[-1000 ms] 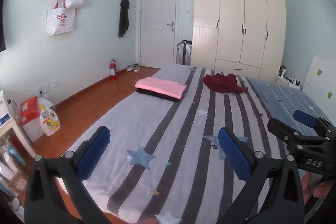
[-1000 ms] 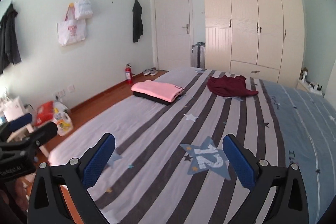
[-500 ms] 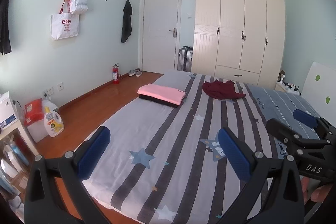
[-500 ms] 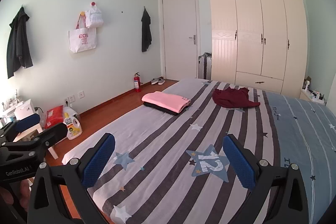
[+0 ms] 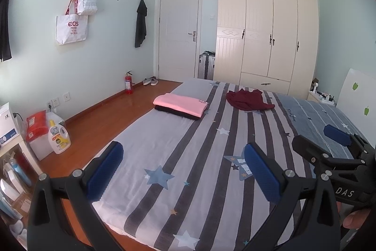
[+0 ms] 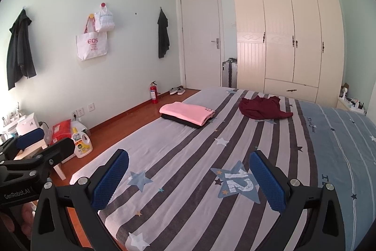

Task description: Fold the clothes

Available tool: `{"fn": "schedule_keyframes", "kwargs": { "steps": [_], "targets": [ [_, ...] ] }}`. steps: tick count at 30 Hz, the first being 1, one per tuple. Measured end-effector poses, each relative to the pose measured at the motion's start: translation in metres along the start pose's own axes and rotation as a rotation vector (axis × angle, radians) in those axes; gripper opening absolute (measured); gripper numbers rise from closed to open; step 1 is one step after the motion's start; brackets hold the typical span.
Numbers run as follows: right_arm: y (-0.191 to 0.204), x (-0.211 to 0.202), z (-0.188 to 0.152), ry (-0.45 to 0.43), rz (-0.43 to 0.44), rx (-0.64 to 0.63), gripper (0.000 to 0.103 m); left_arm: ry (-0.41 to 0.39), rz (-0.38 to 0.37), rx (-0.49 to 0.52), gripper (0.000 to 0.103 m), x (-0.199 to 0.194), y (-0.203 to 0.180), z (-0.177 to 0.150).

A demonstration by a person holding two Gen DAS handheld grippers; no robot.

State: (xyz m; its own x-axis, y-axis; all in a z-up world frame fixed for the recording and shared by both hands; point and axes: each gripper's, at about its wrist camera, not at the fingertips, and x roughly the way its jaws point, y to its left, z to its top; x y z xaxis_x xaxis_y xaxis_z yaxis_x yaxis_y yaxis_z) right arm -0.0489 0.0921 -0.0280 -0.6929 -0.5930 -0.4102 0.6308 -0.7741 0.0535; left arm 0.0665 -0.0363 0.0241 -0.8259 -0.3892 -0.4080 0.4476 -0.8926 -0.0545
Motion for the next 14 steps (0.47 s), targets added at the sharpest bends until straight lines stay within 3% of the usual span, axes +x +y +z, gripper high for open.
{"fn": "schedule_keyframes", "kwargs": {
  "steps": [14],
  "targets": [
    [0.0002,-0.0003,0.0013,-0.009,0.007,0.011,0.101,-0.029,0.010,0.013,0.102,-0.0071,-0.0030,0.0016]
  ]
}}
